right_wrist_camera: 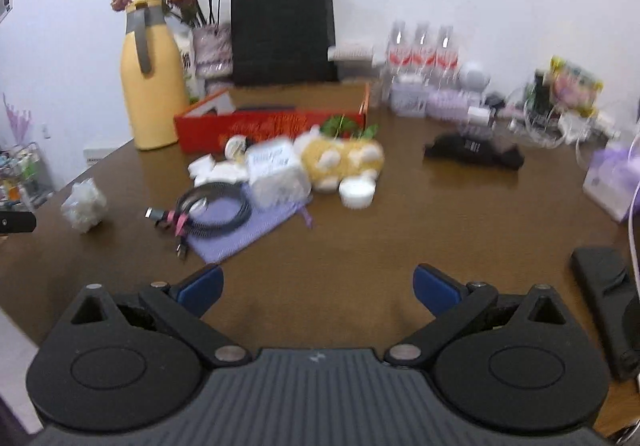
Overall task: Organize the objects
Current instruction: 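Withdraw the right tool from the box back over the table, then grasp a white round lid with the right tool while the left tool grasps the clear plastic bag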
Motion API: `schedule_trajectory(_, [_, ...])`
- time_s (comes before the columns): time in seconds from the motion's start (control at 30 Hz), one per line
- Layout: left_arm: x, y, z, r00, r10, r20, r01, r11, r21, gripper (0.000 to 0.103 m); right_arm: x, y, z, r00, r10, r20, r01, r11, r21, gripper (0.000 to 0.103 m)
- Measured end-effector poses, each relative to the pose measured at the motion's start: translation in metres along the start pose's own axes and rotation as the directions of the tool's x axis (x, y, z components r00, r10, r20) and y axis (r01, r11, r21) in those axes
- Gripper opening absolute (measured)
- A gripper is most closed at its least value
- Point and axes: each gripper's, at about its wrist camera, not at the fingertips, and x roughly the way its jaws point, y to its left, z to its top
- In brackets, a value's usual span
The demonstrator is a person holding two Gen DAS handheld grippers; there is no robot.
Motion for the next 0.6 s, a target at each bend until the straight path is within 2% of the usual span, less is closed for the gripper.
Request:
schedule_trajectory(0.13, [0.018,0.003,-0.007,0.999,0.027,-0.036,-0.028,0.999,-0.023,0.098,0.015,0.008,0.004,1.000,-0.005,0.024,0.007,0.999,-0.053,0.103])
schedule_trajectory(0.23, [0.044,0.010,-0.001,0.997,0.054,-0.050,-0.058,0.996,-0.073,0.098,0.044,0.004,0.013,0.998,-0.060,0.037,0.063,0.994,-0.090,0.099])
schedule_trajectory(0.33, [0.069,0.015,0.008,0.996,0.075,-0.041,-0.078,0.993,-0.089,0.097,0.089,-0.011,0.030,0.992,-0.126,-0.007,0.125,0.988,-0.085,0.088])
schedule_trajectory(0.4, [0.084,0.014,0.013,0.996,0.084,-0.014,-0.084,0.994,-0.073,0.096,0.117,-0.021,0.041,0.992,-0.117,-0.036,0.115,0.991,-0.062,0.087])
schedule_trajectory(0.47, [0.102,0.011,0.021,0.994,0.109,-0.021,-0.109,0.994,-0.031,0.085,0.144,-0.026,0.049,0.993,-0.108,-0.045,0.106,0.993,-0.053,0.085])
schedule_trajectory(0.5, [0.109,0.010,0.023,0.994,0.103,-0.030,-0.104,0.994,-0.015,0.078,0.159,-0.027,0.053,0.990,-0.123,-0.067,0.120,0.991,-0.051,0.079])
schedule_trajectory(0.53, [0.118,0.009,0.026,0.995,0.093,-0.046,-0.093,0.996,-0.010,0.075,0.168,-0.027,0.055,0.987,-0.135,-0.083,0.131,0.990,-0.053,0.075])
schedule_trajectory(0.57, [0.125,0.009,0.029,0.994,0.093,-0.065,-0.095,0.995,-0.016,0.073,0.176,-0.027,0.057,0.987,-0.137,-0.085,0.132,0.990,-0.057,0.075])
schedule_trajectory(0.6, [0.130,0.009,0.030,0.992,0.099,-0.078,-0.101,0.994,-0.028,0.068,0.183,-0.027,0.057,0.985,-0.145,-0.094,0.140,0.988,-0.059,0.072])
